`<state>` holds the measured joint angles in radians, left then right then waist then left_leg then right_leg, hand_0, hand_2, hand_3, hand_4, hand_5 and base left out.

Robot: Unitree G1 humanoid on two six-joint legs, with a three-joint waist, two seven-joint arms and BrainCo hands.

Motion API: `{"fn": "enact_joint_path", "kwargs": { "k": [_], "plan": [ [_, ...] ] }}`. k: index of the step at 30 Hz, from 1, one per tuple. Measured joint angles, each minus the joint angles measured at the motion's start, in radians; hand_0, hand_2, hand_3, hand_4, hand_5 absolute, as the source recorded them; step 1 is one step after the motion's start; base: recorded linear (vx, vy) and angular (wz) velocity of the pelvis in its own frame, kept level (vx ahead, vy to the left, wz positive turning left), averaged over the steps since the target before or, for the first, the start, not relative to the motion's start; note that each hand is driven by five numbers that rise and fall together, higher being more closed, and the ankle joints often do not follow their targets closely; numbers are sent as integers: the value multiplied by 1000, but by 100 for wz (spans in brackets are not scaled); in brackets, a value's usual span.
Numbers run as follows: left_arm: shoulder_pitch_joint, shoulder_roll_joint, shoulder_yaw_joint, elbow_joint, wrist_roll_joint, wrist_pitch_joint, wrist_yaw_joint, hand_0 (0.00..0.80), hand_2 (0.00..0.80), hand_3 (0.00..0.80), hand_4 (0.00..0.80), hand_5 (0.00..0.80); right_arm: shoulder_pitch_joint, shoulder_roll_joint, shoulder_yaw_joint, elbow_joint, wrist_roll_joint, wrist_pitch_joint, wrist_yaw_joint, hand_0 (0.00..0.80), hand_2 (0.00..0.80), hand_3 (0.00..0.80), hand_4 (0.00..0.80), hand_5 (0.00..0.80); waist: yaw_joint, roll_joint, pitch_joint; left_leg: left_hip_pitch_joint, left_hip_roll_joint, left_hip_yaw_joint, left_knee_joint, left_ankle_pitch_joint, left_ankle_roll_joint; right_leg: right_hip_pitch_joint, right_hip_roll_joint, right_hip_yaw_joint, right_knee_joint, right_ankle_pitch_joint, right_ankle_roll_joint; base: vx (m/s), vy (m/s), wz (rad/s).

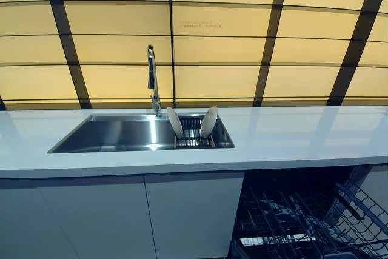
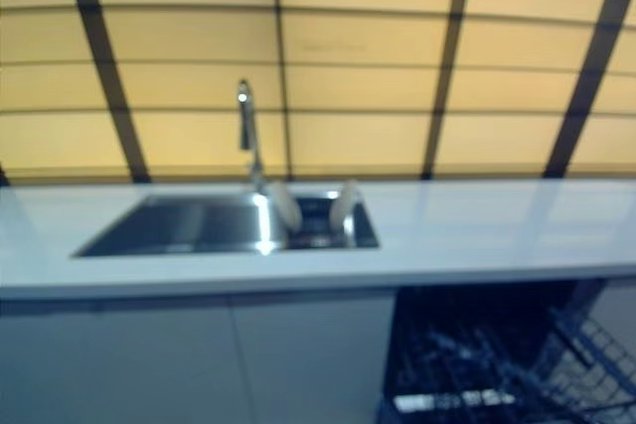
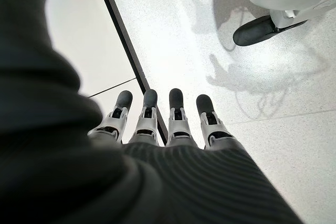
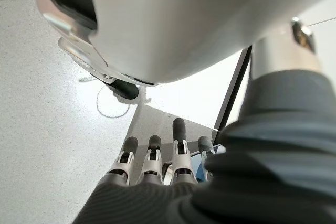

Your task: Take plates into dishwasher

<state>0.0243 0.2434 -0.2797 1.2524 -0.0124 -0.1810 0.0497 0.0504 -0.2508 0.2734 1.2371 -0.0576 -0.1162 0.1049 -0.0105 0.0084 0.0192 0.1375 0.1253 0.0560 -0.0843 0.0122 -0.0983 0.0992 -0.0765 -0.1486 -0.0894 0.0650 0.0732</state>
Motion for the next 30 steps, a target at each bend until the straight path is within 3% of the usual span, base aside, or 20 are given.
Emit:
{"fn": "enact_joint_path", "kwargs": {
  "k": [25,30],
  "plan": [
    [0,0,0,0,0,0,0,0,0,0,0,0,0,0,0,0,3,-1,-6,0,0,0,0,0,0,1,2,-1,0,0,0,0,0,-1,0,0,0,0,0,0,0,0],
    [0,0,0,0,0,8,-2,0,0,0,0,0,2,-4,0,-1,39,-32,-9,0,0,0,0,0,1,-1,7,-1,0,-1,0,0,0,0,0,0,0,0,0,0,0,0]
  ]
}}
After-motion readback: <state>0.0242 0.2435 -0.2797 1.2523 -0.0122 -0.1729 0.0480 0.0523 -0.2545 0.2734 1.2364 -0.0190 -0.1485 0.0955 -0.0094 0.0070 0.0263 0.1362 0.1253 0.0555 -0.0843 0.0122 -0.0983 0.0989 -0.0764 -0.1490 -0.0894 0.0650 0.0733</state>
